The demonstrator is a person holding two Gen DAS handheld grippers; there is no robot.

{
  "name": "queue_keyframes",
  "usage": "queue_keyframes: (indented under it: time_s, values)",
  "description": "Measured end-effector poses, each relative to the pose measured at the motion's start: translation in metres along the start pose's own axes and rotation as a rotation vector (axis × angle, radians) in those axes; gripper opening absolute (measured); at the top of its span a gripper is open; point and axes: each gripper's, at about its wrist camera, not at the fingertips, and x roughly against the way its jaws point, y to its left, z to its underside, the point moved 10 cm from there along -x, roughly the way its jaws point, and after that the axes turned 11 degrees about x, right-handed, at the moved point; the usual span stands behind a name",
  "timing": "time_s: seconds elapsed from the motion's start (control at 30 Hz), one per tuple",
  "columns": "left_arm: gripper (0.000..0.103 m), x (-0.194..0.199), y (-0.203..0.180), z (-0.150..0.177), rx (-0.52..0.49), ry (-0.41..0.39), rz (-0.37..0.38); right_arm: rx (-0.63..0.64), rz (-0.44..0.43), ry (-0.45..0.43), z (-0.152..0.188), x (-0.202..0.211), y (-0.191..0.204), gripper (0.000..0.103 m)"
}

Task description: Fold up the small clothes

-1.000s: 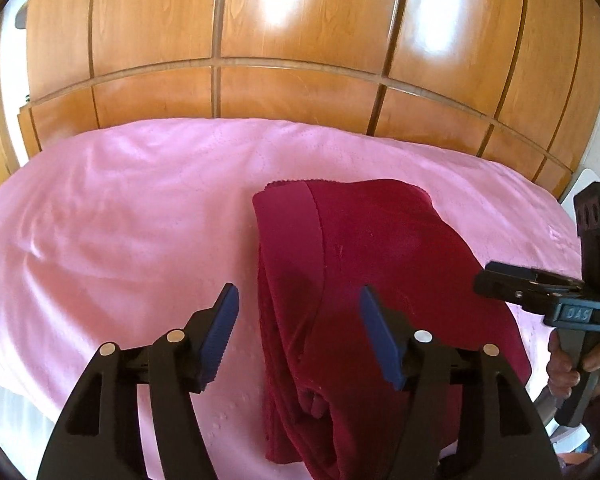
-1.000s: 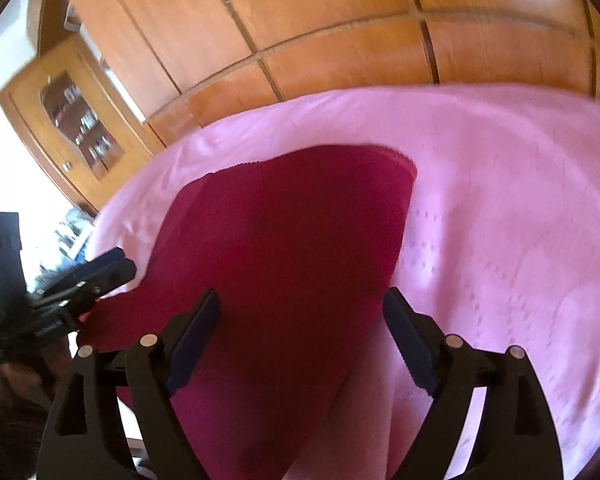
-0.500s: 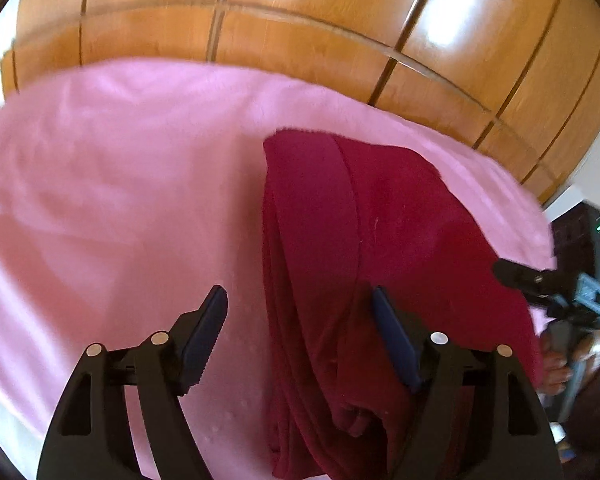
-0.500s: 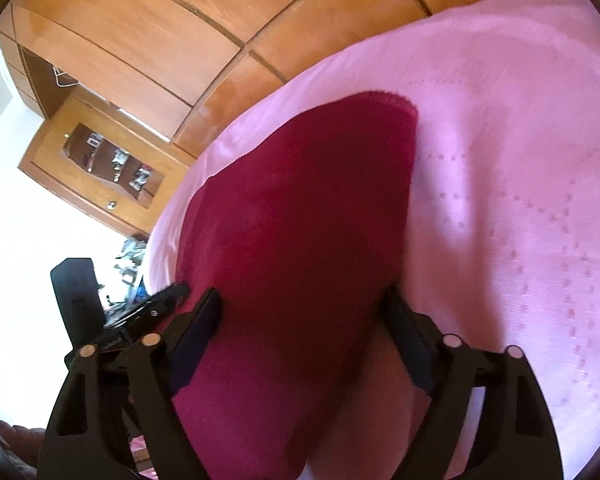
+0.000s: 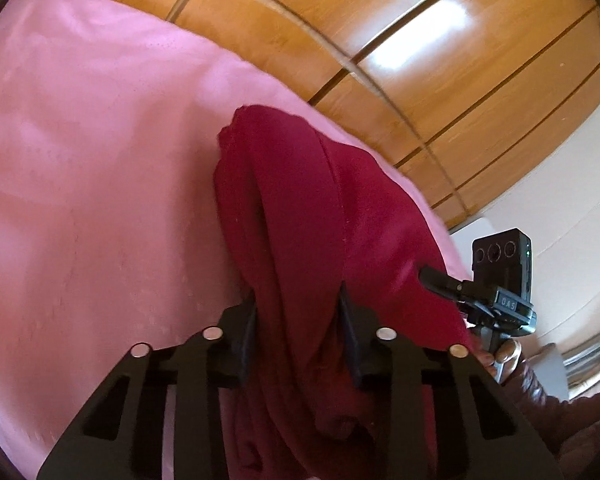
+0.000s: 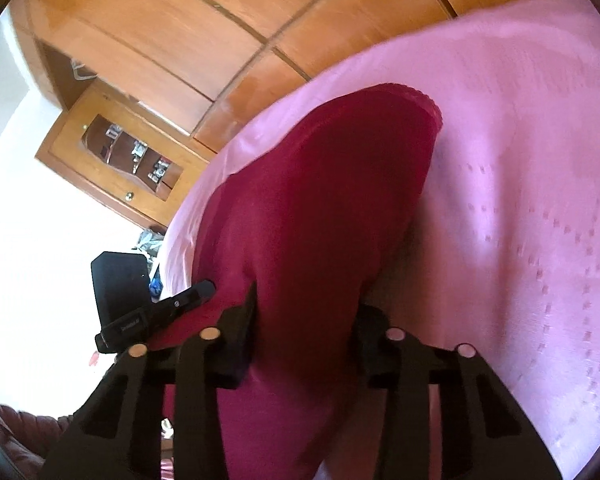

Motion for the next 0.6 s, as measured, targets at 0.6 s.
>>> queue_keyframes:
  time_s: [0.6]
  values:
    - [0.031, -0.152, -0.184, -0.043, -0.223, 0.123, 0.157, 0.031, 0.319, -0.25, -0.074, 0.164, -0.098, 0.035]
